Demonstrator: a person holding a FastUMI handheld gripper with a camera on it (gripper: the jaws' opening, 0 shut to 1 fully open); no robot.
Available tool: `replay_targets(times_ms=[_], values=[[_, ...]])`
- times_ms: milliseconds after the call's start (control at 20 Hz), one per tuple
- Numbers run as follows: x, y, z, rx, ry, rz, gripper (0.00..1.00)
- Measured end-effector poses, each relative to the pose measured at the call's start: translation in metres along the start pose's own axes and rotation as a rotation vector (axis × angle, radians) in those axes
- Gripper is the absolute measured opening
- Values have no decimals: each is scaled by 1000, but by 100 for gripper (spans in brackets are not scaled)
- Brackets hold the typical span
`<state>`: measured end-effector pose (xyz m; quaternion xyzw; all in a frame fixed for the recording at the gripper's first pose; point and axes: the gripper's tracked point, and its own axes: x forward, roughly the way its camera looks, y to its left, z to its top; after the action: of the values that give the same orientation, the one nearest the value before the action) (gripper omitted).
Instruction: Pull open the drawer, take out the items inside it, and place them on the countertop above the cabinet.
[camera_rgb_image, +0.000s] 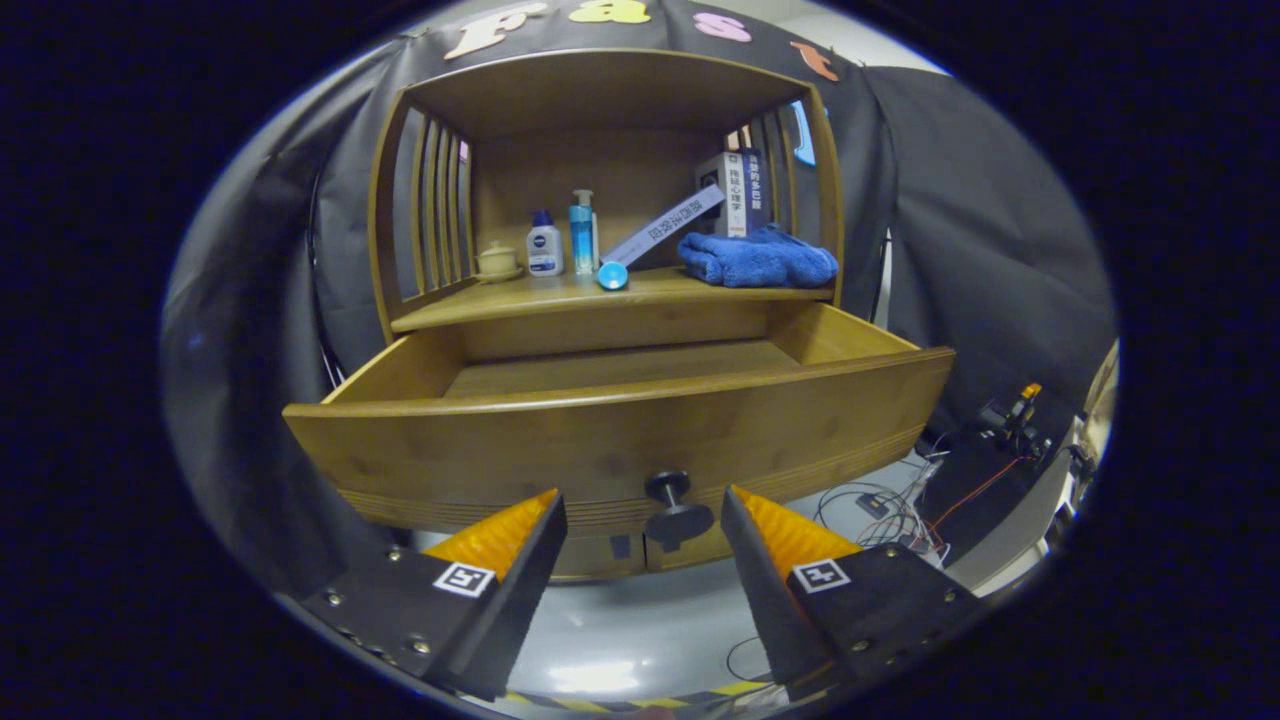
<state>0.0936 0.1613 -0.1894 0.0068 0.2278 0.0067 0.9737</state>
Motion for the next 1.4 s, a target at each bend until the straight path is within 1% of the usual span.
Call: replay_targets(times_ms=[200, 350, 450, 550, 750, 1050, 1400], values=[[13, -1, -1, -5, 3, -11, 93], [23, 15, 11, 44, -31, 49, 96], [28, 11, 3, -13, -6, 43, 97], [33, 10, 0, -34, 10, 42, 97], [29, 10, 1, -28, 8, 59, 97], [38, 5, 7, -46, 5, 45, 97], [53, 7, 19, -65, 2, 54, 97]])
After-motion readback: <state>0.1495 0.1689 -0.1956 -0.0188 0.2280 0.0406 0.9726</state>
